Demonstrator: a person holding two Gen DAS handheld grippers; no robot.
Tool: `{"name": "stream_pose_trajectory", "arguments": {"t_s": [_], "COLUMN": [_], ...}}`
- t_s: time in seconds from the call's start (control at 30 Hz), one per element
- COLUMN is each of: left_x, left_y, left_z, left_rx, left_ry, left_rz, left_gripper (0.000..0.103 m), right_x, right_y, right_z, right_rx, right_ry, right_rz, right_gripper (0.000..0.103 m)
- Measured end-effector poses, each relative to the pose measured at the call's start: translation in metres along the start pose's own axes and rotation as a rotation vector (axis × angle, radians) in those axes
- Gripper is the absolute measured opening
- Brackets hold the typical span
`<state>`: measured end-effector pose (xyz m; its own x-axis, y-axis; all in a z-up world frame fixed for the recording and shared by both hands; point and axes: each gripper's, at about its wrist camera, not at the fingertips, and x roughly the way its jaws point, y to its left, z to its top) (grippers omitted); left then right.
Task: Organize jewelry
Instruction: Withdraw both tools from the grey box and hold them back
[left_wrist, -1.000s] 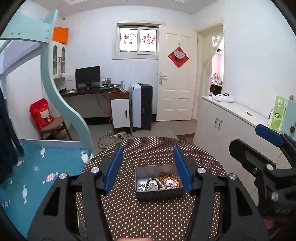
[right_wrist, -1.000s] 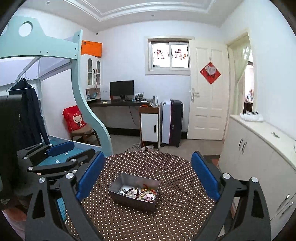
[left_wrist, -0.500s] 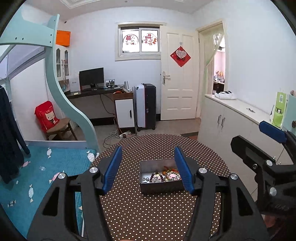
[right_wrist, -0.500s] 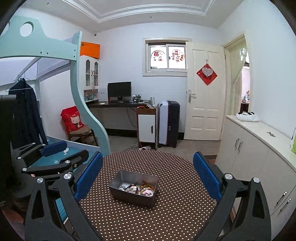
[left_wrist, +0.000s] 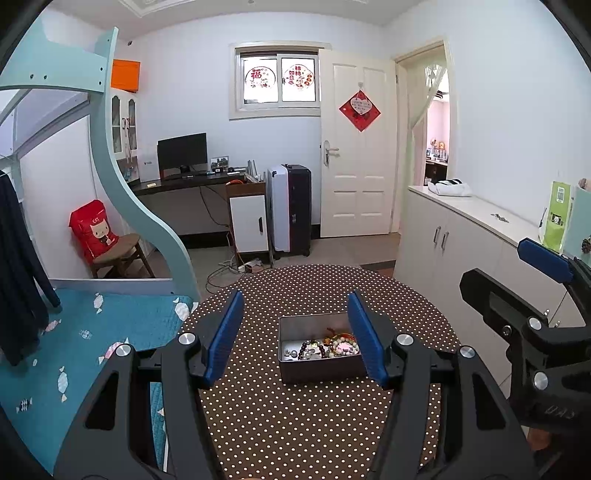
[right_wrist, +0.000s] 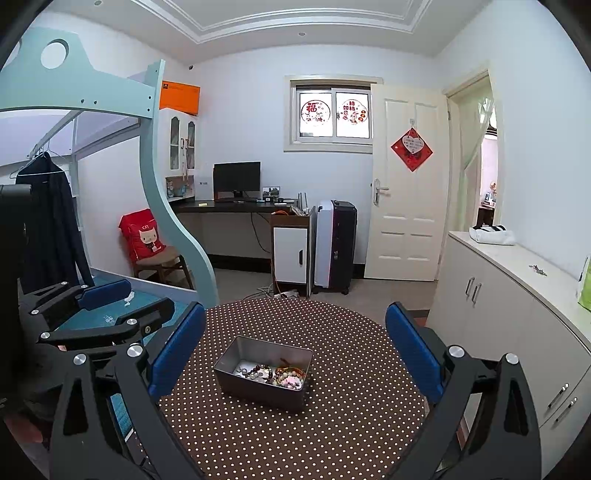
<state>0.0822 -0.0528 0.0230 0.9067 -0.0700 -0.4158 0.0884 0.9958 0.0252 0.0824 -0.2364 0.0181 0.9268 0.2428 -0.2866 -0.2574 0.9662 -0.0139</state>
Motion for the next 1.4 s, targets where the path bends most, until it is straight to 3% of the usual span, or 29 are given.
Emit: {"name": "stream_pose_trajectory", "arguments": {"t_s": [1.1,1.4], "left_x": [0.004,0.033], "left_y": [0.008,0.015], "left_z": [0.001,0.000], "left_rx": [-0.009,-0.022], "left_ry": [0.015,0.069], "left_rz": [-0.003,0.009], "left_gripper": [0.060,0.060], "right_x": [0.005,0.030], "right_y": [0.000,-0.008], "right_z": [-0.001,-0.005], "right_rx": [0.005,0.034], "right_ry": [0.014,0.060], "right_rz": [-0.005,0.011], "right_gripper": [0.095,0.096]}}
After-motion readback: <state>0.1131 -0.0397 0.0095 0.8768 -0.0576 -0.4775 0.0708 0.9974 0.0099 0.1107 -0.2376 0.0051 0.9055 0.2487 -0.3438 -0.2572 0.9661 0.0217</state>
